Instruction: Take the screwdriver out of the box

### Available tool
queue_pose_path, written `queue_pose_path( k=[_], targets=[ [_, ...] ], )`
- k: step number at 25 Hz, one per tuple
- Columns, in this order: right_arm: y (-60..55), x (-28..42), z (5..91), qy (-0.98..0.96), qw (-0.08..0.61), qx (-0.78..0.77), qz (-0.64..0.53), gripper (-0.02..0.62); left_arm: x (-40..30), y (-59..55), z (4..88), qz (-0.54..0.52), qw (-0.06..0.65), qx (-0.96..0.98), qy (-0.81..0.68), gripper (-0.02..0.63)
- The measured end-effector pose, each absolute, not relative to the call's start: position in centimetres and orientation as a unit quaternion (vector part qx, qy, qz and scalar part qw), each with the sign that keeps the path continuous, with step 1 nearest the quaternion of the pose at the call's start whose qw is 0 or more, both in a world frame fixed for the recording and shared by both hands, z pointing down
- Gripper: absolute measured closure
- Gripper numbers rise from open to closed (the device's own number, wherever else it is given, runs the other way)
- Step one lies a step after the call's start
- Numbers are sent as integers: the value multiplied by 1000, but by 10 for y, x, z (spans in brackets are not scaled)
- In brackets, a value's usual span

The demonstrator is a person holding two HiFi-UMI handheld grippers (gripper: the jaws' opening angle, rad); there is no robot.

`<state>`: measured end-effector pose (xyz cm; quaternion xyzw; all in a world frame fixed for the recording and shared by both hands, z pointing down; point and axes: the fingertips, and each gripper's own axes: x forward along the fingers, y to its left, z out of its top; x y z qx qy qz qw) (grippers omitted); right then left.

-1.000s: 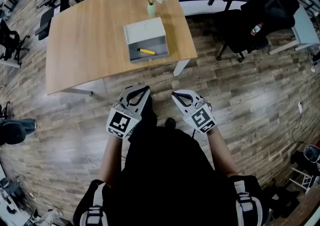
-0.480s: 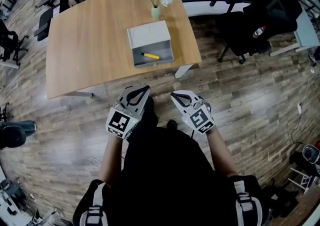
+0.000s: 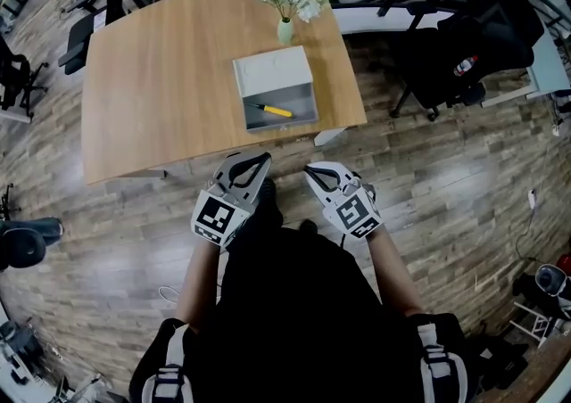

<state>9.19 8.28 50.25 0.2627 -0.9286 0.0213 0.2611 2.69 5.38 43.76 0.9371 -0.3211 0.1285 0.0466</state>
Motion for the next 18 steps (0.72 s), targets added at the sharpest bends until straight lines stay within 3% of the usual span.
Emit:
queue_pose_path(
  k=[7,18],
  targets=[
    [57,83,501,-930,233,276,62,569,21,30,440,131,46,941,-308,584],
    [24,65,505,-921,255,286,62,569,9,-9,436,119,43,950,-285,584]
  ],
)
